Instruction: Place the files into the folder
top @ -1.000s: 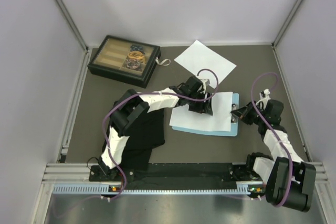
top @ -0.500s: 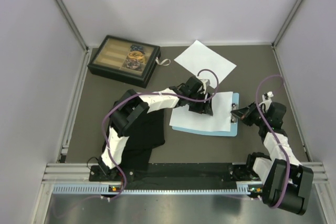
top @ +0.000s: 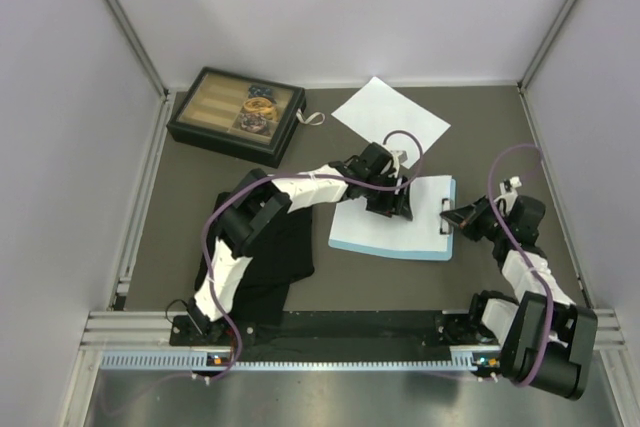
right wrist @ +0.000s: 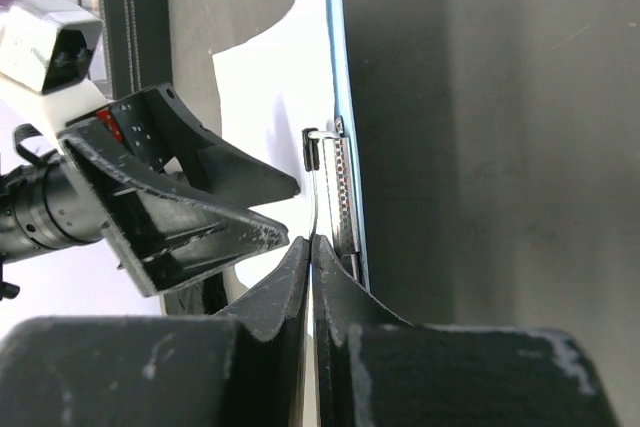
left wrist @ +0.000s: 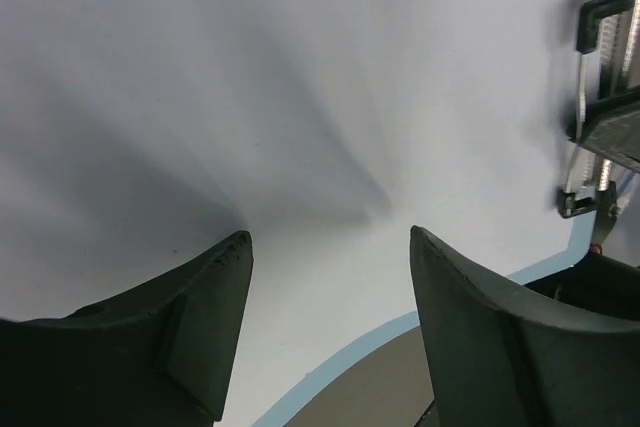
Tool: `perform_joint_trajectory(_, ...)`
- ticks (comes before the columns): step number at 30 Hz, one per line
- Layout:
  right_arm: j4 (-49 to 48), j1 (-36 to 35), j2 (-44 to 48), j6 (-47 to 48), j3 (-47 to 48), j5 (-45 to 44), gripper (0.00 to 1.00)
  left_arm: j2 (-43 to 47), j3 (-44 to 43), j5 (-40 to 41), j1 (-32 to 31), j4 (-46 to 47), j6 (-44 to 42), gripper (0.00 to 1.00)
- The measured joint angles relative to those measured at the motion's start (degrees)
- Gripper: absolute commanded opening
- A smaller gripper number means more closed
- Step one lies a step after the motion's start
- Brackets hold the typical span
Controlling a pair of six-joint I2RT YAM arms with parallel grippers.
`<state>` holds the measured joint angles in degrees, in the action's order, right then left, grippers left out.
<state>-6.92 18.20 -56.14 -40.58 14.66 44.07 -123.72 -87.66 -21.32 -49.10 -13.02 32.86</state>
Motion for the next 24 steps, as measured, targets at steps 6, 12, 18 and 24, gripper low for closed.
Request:
perform_joint_trajectory(6,-2.01,0.31,-3.10,0.02,-0.44,-0.68,0.00,-2.56,-2.40,-4.20,-0.09,2.58,2.25,0.71)
perform_joint_trajectory(12,1.09,0.31,-2.36,2.21,-0.42,-2.08,0.00,-1.75,-0.74,-4.31,-0.09,3.67,2.58,0.71)
perform_joint_trajectory(18,5.09,0.24,-1.73,4.57,-0.33,-2.49,0.00,-0.50,1.70,-4.33,-0.22,5.31,2.71,0.71)
perform_joint_trajectory(24,12.00,0.22,-2.86,7.37,2.84,-3.80,0.49,-0.50,1.86,-4.33,-0.35,5.42,3.21,0.73)
